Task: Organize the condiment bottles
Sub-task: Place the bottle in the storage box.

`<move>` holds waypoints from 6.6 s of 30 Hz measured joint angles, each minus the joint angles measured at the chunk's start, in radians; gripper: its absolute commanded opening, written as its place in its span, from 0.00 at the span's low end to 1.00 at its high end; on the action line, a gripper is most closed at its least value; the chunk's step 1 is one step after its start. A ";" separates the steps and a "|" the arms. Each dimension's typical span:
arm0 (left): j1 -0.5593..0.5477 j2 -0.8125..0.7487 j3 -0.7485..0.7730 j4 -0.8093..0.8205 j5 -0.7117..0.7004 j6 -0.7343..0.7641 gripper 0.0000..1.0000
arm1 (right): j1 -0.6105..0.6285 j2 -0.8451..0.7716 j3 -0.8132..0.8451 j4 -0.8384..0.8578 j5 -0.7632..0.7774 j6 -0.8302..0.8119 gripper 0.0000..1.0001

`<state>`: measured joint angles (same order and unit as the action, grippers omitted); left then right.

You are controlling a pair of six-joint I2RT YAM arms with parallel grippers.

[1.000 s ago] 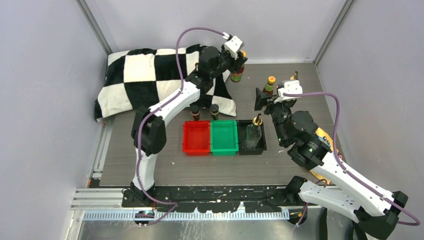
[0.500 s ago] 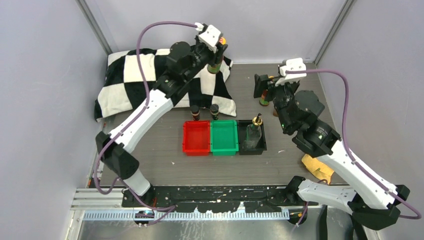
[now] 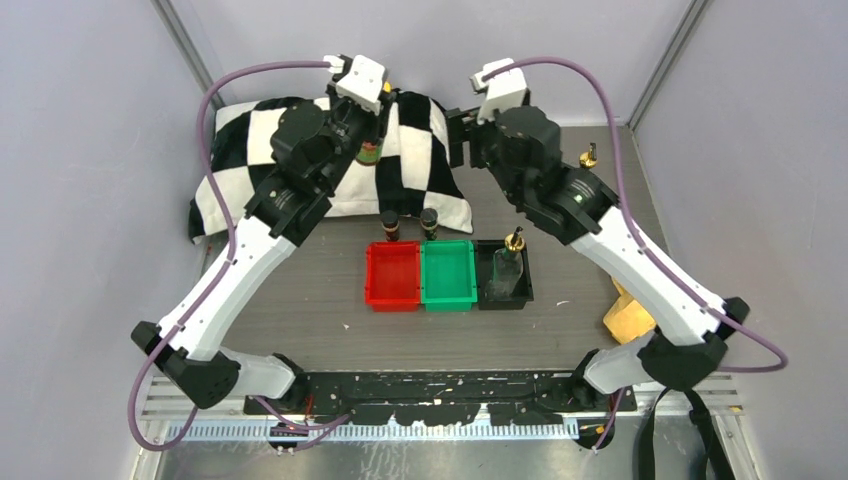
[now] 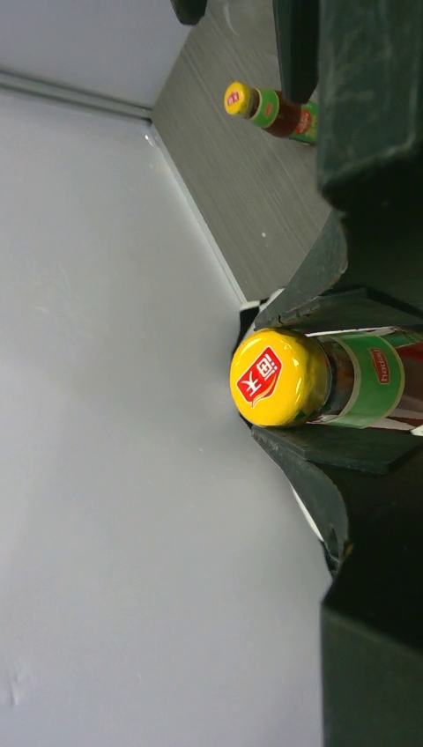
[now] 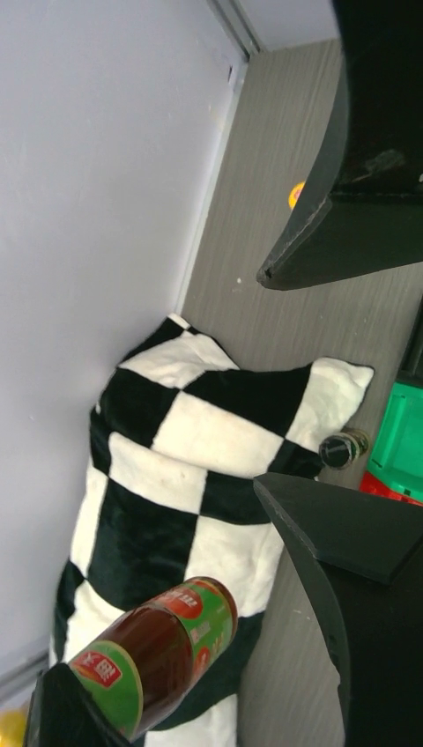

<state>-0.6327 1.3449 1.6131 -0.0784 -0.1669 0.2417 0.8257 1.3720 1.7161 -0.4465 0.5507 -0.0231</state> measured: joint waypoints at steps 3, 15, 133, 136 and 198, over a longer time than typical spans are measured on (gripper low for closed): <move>0.000 -0.032 -0.021 -0.036 -0.062 -0.009 0.00 | 0.000 0.084 0.073 -0.063 -0.029 0.026 0.83; 0.000 -0.173 -0.130 -0.153 -0.298 -0.135 0.00 | -0.003 0.304 0.293 -0.290 -0.108 0.129 0.84; -0.483 -0.513 -0.890 -0.060 -0.571 -0.504 0.00 | -0.135 0.629 0.224 -0.311 -0.284 0.321 0.82; -0.483 -0.513 -0.913 -0.029 -0.564 -0.492 0.00 | -0.135 0.629 0.224 -0.311 -0.281 0.320 0.82; -0.484 -0.532 -1.205 0.316 -0.533 -0.492 0.00 | -0.136 0.597 0.214 -0.318 -0.272 0.314 0.82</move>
<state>-1.1172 0.8131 0.4084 0.2379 -0.6998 -0.2508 0.6895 1.9694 1.9305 -0.7647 0.2787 0.2909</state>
